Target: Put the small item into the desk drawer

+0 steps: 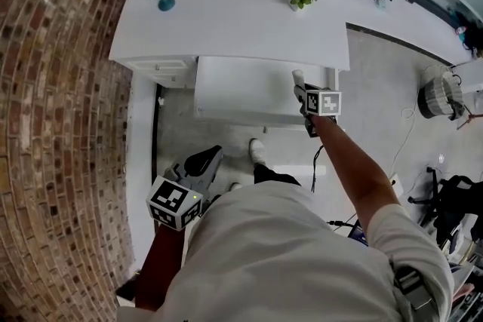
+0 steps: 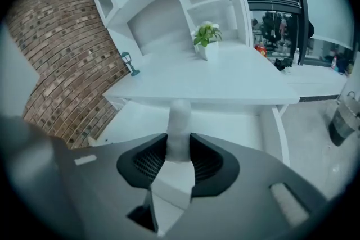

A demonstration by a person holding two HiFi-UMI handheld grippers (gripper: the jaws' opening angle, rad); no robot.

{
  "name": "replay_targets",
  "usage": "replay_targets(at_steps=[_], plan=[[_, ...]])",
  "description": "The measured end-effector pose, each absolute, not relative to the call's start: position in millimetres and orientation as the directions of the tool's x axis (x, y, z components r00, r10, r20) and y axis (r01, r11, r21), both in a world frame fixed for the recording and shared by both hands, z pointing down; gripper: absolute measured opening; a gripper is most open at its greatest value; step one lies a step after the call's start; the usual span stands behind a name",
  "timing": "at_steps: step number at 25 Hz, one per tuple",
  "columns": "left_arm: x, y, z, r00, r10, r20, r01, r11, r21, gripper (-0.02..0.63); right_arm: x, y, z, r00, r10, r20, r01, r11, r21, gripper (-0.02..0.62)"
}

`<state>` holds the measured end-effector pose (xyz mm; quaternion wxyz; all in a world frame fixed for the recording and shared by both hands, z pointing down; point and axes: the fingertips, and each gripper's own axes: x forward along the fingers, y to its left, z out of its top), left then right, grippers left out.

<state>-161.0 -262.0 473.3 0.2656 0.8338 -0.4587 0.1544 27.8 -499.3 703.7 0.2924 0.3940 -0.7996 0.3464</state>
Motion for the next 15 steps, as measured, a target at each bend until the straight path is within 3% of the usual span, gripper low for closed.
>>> replay_targets(at_steps=[15], plan=[[-180.9,-326.1,485.3,0.42,-0.689,0.591,-0.907,-0.328,0.263,0.006,38.0,-554.9,807.8,-0.458,-0.345,0.819,-0.872,0.355,-0.338,0.14]])
